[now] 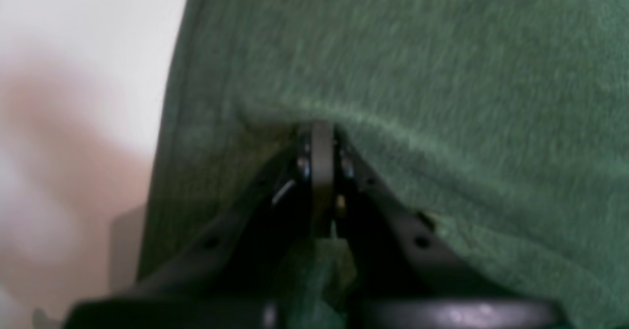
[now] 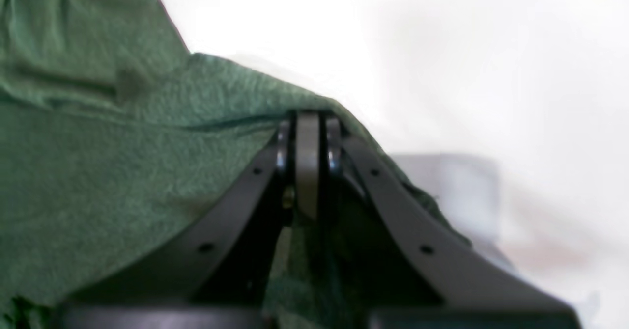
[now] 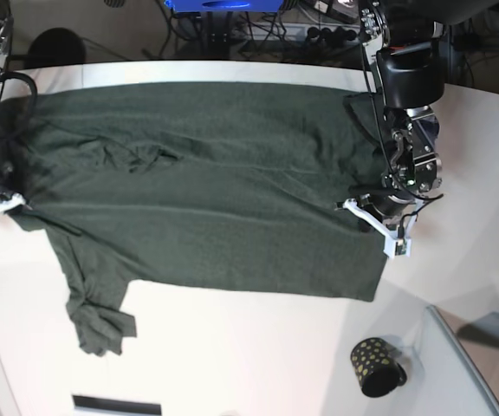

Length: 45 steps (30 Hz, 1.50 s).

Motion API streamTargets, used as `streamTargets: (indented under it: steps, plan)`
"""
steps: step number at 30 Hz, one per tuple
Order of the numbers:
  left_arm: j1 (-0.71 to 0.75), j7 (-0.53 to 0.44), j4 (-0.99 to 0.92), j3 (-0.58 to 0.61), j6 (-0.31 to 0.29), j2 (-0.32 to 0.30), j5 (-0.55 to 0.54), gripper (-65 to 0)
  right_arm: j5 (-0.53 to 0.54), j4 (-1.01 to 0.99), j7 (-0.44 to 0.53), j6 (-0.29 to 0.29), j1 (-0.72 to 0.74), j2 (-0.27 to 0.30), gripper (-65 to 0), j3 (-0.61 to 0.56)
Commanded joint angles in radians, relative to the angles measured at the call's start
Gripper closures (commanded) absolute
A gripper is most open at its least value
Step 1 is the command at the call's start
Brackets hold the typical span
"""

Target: Layout the t-shirt on the table in an organized manner, then fold the t-shirt properly

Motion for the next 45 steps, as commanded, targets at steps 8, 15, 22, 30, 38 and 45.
streamTargets:
  steps: [8, 15, 22, 30, 38, 45]
  plan:
    - [-0.019, 0.042, 0.011, 0.001, 0.001, -0.002, 0.007, 0.0, -0.019, 0.053, 0.011, -0.003, 0.018, 0.021, -1.5, 0.001]
    - [-0.007, 0.043, 0.127, -0.009, 0.001, 0.001, 0.004, 0.0, -0.012, 0.406, -0.119, -0.005, -0.111, -0.013, -1.4, 0.013]
    - [0.177, 0.23, 0.553, -0.012, 0.001, 0.026, -0.139, 0.0, -0.011, 0.748, -0.323, -0.014, -0.302, -0.016, -1.4, 0.061]
    - [0.466, 0.224, 0.694, 0.002, 0.0, 0.046, -0.2, 0.0, -0.017, 0.796, -0.348, -0.006, -0.46, -0.105, -1.4, 0.15]
    - [0.518, 0.122, 0.552, 0.001, 0.0, 0.004, -0.198, 0.0, -0.019, 0.708, -0.308, -0.006, -0.478, -0.12, -1.4, 0.144]
    - [0.539, 0.122, 0.509, -0.009, 0.0, -0.043, -0.2, 0.0, -0.019, 0.662, -0.3, -0.006, -0.504, -0.12, -1.4, 0.144]
